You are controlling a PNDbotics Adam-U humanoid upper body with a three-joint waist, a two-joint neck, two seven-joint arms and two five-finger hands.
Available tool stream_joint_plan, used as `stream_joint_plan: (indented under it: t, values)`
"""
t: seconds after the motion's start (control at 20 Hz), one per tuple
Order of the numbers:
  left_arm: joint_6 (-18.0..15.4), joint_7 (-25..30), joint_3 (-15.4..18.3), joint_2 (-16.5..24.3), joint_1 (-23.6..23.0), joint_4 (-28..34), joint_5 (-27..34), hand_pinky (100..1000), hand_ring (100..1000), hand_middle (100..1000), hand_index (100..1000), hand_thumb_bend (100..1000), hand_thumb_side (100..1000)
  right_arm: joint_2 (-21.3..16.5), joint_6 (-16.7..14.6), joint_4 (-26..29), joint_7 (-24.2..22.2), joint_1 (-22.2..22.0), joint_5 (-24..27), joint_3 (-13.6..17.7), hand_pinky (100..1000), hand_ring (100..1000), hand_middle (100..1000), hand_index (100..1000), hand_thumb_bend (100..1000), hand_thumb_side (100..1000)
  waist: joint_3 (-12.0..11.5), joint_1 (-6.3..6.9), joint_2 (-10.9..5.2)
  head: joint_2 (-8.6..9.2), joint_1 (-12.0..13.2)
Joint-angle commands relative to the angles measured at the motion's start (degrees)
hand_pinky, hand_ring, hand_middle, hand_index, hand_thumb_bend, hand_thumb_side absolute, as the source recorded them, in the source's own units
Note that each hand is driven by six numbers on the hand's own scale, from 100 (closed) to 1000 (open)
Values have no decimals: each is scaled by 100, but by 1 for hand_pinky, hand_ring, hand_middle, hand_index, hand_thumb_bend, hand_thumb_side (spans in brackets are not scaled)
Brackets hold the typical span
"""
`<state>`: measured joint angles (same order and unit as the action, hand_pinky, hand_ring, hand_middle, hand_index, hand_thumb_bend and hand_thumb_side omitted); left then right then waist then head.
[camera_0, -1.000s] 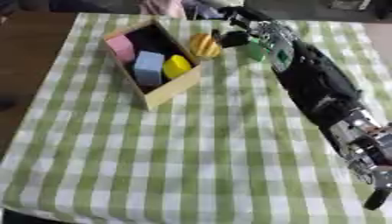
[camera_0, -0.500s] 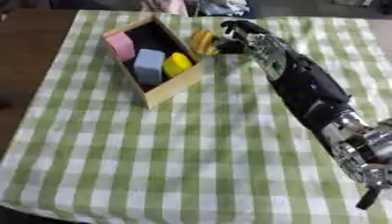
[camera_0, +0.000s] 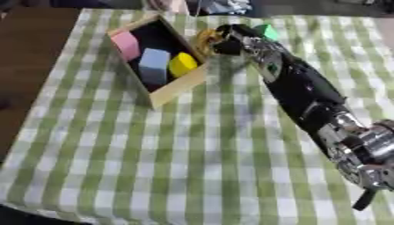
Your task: Pick up objects on the table and place them in the box.
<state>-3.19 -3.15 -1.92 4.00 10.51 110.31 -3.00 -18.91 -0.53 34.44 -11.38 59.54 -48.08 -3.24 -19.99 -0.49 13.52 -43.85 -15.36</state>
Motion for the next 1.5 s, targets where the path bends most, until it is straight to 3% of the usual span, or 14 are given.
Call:
stream_joint_plan:
  t: [0.05, 0.3, 0.4, 0.5, 0.6, 0.65, 0.9, 1.05, 1.3, 1.5]
  values:
    - [-11, 25, -24, 27, 57, 152, -12, 679, 571, 730, 778, 100, 820, -12, -60, 18, -65, 60, 40, -29, 854, 855, 838, 945, 100, 851, -24, 86, 30, -27, -27]
    - [-13, 33, -26, 17, 69, 153, -9, 679, 571, 730, 778, 100, 820, 38, -48, -6, -151, 41, -160, -73, 863, 863, 848, 936, 100, 835, -43, 78, 40, -27, -31]
    - [-13, 35, -26, 15, 74, 153, -8, 679, 570, 730, 778, 100, 820, 51, -27, -30, -177, 29, -305, -81, 867, 866, 851, 929, 100, 699, -47, 74, 41, -27, -29]
    - [-13, 37, -27, 14, 77, 151, -8, 679, 570, 730, 778, 100, 820, 59, -5, -45, -188, 19, -491, -91, 870, 867, 849, 901, 100, 476, -47, 70, 41, -27, -22]
    - [-15, 38, -27, 15, 80, 150, -8, 679, 570, 730, 778, 100, 820, 70, 17, -46, -181, 10, -691, -96, 870, 865, 844, 874, 100, 310, -47, 67, 40, -27, -20]
    - [-16, 38, -26, 15, 81, 150, -7, 679, 570, 730, 778, 100, 820, 74, 30, -44, -171, 5, -793, -98, 871, 863, 840, 860, 100, 265, -47, 67, 39, -27, -18]
    - [-19, 40, -25, 18, 82, 150, -5, 679, 570, 729, 778, 100, 819, 90, 70, -24, -26, -10, -1166, -74, 865, 846, 801, 764, 100, 264, -40, 70, 35, -27, -13]
    - [-18, 38, -24, 19, 81, 149, -4, 679, 570, 729, 778, 100, 820, 94, 76, -9, 142, -20, -1286, -61, 856, 826, 763, 644, 100, 260, -36, 73, 33, -27, -9]
    - [-15, 33, -20, 24, 79, 145, 0, 679, 570, 729, 778, 100, 819, 82, 80, 85, 759, -30, -1412, -43, 831, 776, 673, 405, 100, 234, -18, 75, 24, -27, -2]
    - [-14, 24, -11, 35, 77, 141, 7, 679, 569, 728, 778, 100, 819, 70, 38, 200, 1320, -33, -1386, -51, 812, 737, 623, 319, 100, 243, 16, 74, 3, -27, 9]
